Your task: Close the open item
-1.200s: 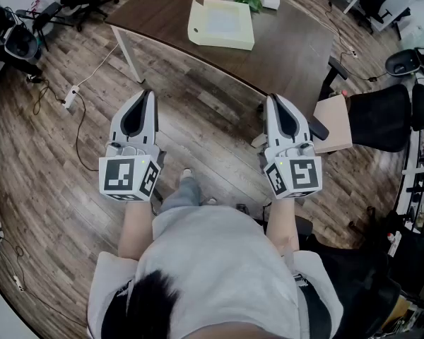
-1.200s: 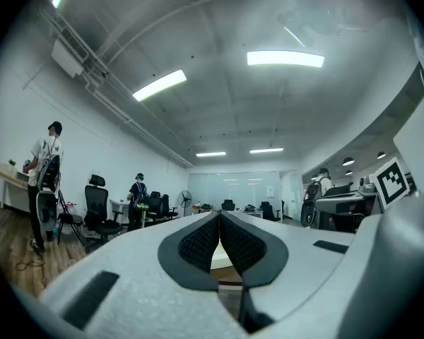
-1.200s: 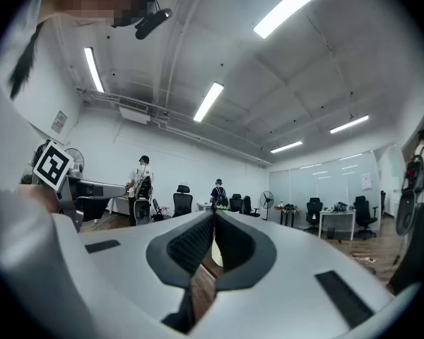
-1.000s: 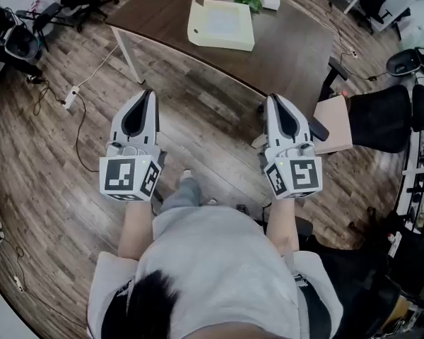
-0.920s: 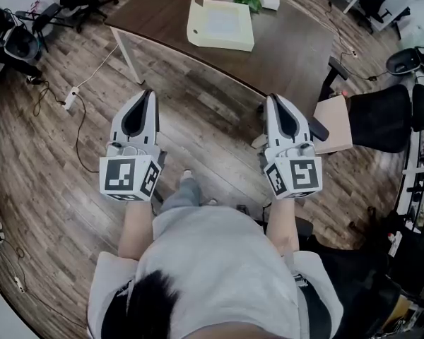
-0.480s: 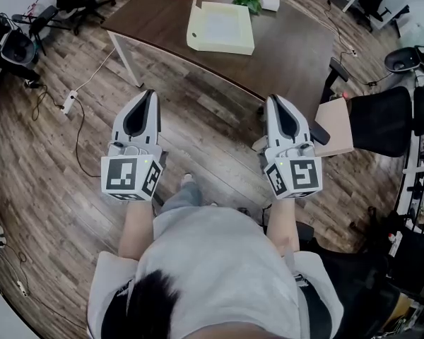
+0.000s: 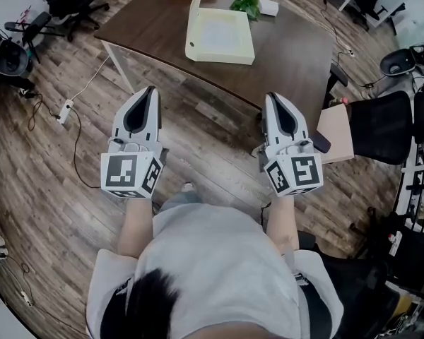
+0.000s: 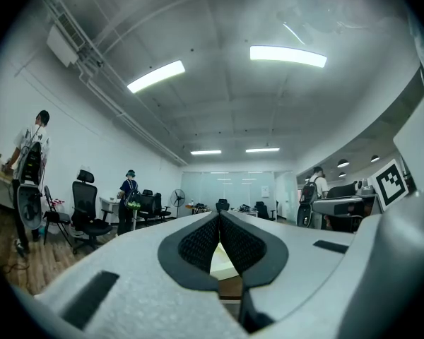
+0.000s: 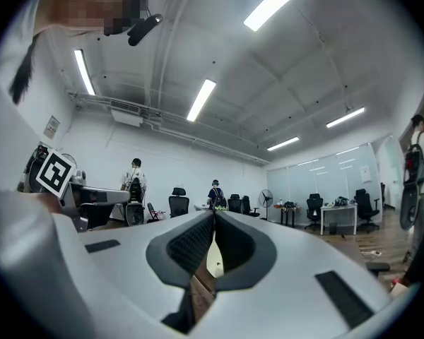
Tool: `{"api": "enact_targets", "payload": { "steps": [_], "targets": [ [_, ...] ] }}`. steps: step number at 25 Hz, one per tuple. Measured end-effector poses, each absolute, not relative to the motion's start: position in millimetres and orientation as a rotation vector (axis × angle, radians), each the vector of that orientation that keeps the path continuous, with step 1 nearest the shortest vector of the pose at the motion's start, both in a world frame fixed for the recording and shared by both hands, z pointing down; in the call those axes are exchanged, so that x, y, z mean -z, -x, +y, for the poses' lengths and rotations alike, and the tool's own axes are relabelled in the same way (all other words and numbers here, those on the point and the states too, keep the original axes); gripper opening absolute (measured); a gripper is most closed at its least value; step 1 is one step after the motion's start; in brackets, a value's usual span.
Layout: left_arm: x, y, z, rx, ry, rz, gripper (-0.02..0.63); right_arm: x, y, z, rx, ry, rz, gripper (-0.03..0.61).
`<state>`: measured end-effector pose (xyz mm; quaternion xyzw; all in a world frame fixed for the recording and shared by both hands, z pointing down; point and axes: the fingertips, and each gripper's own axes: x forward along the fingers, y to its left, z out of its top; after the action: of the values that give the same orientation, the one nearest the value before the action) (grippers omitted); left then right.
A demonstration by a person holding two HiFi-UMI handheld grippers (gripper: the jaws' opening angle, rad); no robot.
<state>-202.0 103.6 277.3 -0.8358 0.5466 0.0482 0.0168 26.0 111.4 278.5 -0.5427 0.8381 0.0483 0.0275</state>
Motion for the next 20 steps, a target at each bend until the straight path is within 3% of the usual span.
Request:
{"api": "enact_targets", "payload": {
  "steps": [20],
  "targets": [
    [-294.6, 209.5, 16.9, -0.138, 2.687, 1.633, 0.009, -293.1, -18.8, 38.8, -0.119, 1.785, 2.543, 0.014]
  ]
}}
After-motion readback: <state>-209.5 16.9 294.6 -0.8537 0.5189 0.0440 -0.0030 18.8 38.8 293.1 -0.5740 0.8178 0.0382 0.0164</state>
